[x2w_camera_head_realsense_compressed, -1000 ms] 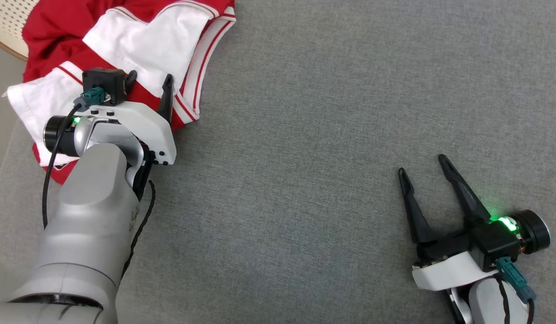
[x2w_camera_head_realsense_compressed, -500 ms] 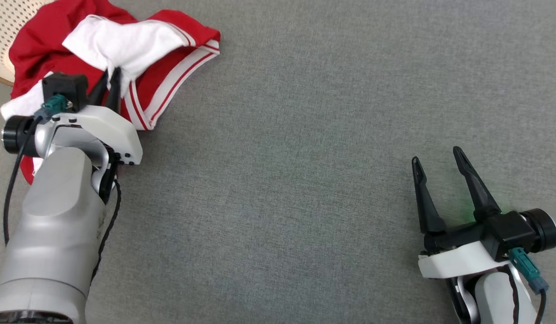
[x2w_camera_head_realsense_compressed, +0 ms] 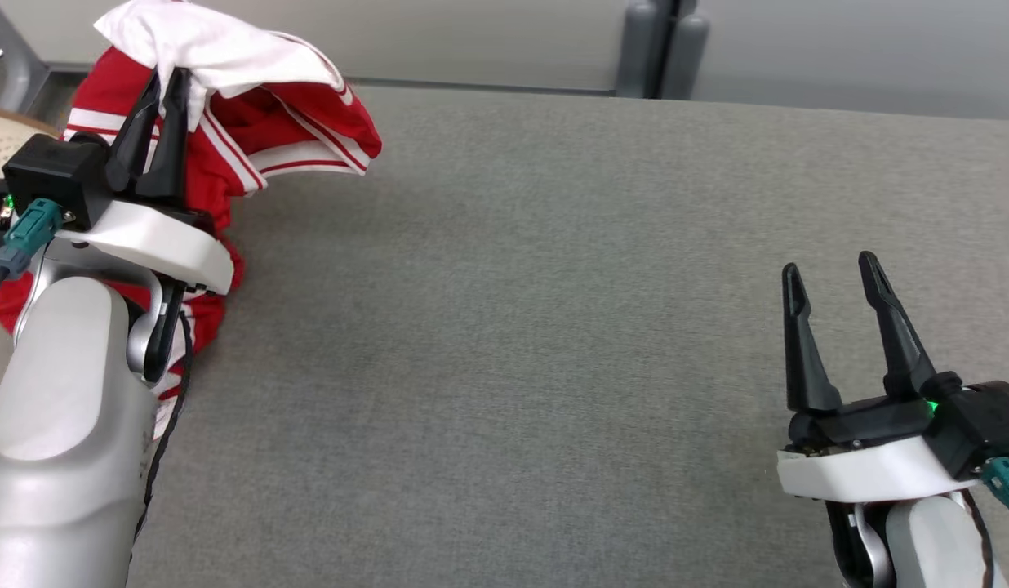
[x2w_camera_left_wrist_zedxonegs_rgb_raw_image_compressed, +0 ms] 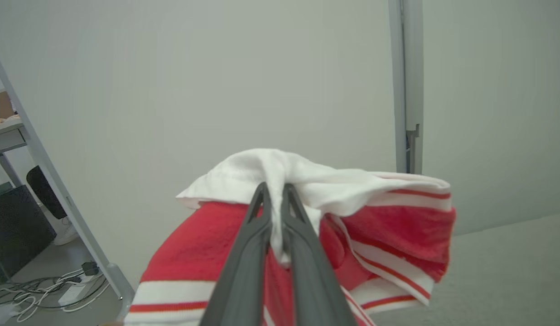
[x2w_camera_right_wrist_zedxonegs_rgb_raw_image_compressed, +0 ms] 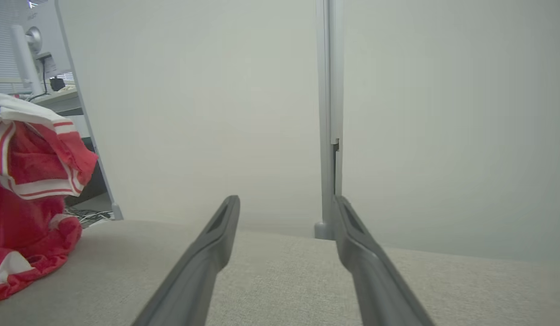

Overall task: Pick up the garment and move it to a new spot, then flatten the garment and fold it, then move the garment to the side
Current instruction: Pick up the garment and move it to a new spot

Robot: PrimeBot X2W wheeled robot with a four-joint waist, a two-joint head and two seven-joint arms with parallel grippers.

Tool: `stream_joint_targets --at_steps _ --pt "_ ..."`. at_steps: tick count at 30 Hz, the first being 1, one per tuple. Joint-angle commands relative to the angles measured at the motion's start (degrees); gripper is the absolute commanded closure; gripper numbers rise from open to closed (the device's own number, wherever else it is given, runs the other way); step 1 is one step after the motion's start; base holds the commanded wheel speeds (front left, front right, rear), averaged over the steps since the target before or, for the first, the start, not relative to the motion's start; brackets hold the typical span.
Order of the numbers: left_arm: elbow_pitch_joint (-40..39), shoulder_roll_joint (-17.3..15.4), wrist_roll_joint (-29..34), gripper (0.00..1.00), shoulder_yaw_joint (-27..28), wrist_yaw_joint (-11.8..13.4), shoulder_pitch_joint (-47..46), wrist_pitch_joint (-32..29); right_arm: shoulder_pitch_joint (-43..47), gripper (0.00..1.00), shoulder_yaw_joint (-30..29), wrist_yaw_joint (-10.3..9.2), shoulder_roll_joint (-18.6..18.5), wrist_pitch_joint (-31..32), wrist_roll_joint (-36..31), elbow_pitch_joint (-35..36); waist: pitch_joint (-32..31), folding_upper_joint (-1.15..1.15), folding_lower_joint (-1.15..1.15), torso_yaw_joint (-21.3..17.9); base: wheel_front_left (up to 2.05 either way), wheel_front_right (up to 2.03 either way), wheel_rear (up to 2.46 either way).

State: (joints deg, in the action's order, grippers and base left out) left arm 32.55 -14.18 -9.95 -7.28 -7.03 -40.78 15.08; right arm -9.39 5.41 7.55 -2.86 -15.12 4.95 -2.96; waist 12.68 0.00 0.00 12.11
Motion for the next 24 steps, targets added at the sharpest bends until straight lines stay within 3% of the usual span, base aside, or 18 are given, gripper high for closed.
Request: stream_joint_targets --at_steps 1,7,13,19,24 --pt "-1.91 -0.41 -0.97 1.00 -0.73 -0.30 0.39 -0.54 0.14 0.00 -0.31 -0.12 -0.09 -0.06 0.83 0.70 -3.41 0.00 0.00 -4.27 0.00 0.00 0.00" --pt "-14.94 -0.99 -8.52 1.00 -5.61 -0.44 0.94 -8.13 -0.69 0.00 -0.80 -0.12 -0.07 -0.06 4.15 4.23 -4.84 0.00 0.00 -12.38 0.00 0.00 0.00" --pt "-22.51 -0.90 -13.04 1.00 -8.59 -0.40 2.29 -14.06 -1.61 0.00 -0.65 -0.11 -0.06 -0.06 5.68 6.28 -3.29 0.00 0.00 -20.32 0.00 0.00 0.00" --pt "-19.79 1.96 -12.04 1.00 -13.58 -0.25 4.18 -14.95 -2.47 0.00 -0.16 -0.09 -0.05 -0.06 7.34 6.46 0.38 0.00 0.00 -26.46 0.00 0.00 0.00" --pt "-11.42 3.78 -5.86 1.00 -21.43 -0.30 4.61 -11.15 -3.54 0.00 1.36 -0.07 -0.07 -0.06 8.84 6.57 4.20 0.00 0.00 -29.63 0.00 0.00 0.00"
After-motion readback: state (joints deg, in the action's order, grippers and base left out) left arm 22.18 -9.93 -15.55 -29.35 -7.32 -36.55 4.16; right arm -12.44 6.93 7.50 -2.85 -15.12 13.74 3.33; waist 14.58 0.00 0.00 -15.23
